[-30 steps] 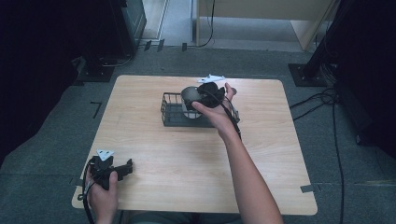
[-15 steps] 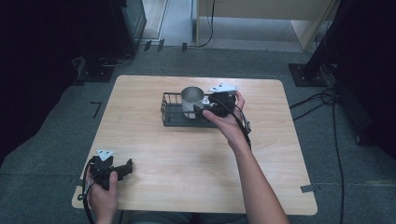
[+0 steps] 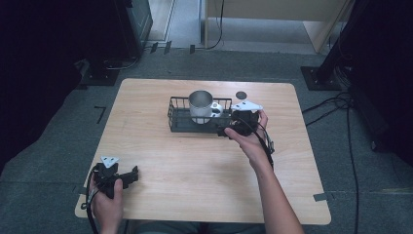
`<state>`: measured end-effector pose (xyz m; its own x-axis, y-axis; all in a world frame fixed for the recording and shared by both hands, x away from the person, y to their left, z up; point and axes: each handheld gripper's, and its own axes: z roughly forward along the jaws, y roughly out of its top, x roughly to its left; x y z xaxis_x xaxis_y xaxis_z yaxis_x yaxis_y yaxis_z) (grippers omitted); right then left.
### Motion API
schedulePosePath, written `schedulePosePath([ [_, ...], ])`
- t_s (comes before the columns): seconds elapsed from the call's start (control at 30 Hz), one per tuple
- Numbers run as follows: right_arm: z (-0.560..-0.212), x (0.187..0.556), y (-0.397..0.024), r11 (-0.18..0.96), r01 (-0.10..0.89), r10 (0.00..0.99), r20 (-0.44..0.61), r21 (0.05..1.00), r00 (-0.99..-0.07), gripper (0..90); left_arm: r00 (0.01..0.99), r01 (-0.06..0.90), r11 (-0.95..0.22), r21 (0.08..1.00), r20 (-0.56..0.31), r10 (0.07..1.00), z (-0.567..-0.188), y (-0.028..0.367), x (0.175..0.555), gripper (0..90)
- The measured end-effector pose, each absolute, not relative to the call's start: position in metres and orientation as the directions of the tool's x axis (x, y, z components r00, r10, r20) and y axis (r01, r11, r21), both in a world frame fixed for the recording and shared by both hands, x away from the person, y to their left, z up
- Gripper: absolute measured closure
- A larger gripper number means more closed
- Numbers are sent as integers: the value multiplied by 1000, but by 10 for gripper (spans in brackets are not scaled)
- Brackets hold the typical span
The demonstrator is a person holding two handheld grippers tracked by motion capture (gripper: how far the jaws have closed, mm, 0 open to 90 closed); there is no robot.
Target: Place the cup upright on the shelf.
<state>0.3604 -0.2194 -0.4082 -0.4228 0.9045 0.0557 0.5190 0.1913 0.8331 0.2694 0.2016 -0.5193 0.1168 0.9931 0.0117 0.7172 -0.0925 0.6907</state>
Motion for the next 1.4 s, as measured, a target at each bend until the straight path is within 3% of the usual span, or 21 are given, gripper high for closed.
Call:
schedulePosePath([
  [1.4, -472, 288, -322, 58, 610, 964, 115, 790, -240, 0, 118, 717, -95, 690, 13, 993, -519, 202, 269, 0],
])
